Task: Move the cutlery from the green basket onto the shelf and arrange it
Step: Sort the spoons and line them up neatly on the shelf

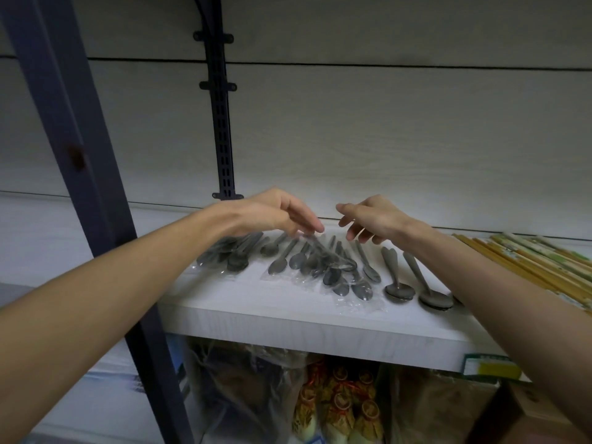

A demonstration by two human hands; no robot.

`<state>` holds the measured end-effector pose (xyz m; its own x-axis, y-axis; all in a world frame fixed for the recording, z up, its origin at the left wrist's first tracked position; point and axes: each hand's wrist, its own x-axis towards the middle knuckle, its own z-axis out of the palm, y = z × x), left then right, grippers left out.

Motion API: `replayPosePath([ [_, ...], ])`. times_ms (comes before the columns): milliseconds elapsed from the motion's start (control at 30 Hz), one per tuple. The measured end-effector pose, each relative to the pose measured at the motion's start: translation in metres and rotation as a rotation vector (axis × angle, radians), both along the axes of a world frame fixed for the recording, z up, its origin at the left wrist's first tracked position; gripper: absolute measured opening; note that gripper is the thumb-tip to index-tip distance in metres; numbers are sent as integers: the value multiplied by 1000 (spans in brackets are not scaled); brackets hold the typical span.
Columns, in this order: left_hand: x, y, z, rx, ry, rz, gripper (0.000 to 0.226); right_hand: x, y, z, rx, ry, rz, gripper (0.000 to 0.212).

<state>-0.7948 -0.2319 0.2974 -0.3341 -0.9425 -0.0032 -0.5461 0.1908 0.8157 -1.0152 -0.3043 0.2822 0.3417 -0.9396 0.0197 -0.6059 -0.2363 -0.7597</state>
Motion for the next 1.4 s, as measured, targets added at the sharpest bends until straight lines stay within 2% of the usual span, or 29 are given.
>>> replayPosePath([
  [67, 1, 2, 1, -7, 50, 81, 56, 6, -1, 0, -9, 12, 8, 43],
  [133, 4, -3, 5, -45, 90, 256, 51, 16, -2, 1, -47, 32, 20, 38],
  [167, 8, -8, 5, -96, 50, 361, 44, 24, -3, 2, -74, 43, 30, 35],
  [233, 24, -20, 4, -254, -271, 536, 30, 42, -3, 2, -113, 60, 76, 28],
  [267, 35, -25, 1, -271, -488, 580, 20, 53, -3, 1, -118, 66, 111, 24],
  [300, 43, -27, -3, -208, -647, 596, 7, 64, -3, -2, -117, 77, 149, 20],
  [333, 49, -29, -7, -103, -750, 601, 14, 74, -2, -4, -108, 91, 189, 17],
  [367, 55, -32, -11, 16, -804, 600, 33, 84, -1, -8, -95, 115, 227, 17],
  [400, 57, -33, -14, 118, -800, 603, 50, 92, -1, -12, -91, 158, 252, 18],
  [467, 59, -35, -16, 161, -776, 613, 69, 101, -2, -21, -141, 282, 252, 23],
  [567, 62, -37, -16, 145, -726, 637, 75, 104, -8, -27, -195, 311, 207, 14],
  [667, 60, -37, -16, 151, -687, 649, 65, 101, -11, -28, -193, 322, 205, 5],
  [833, 54, -36, -10, 88, -546, 647, 25, 95, -11, -22, -215, 318, 180, 18],
  [967, 45, -32, -4, 97, -368, 626, 16, 96, -10, -18, -194, 243, 198, 23],
  [1133, 39, -30, 2, 150, -105, 567, 14, 92, -8, -15, -39, 49, 175, 32],
  [1200, 42, -31, -1, 128, -142, 561, 14, 90, -10, -15, -20, 47, 153, 30],
  [1300, 48, -35, -8, 0, -361, 621, 11, 87, -13, -15, -41, 93, 130, 32],
  [1400, 55, -36, -12, 45, -530, 635, 25, 88, -11, -16, -91, 148, 108, 40],
])
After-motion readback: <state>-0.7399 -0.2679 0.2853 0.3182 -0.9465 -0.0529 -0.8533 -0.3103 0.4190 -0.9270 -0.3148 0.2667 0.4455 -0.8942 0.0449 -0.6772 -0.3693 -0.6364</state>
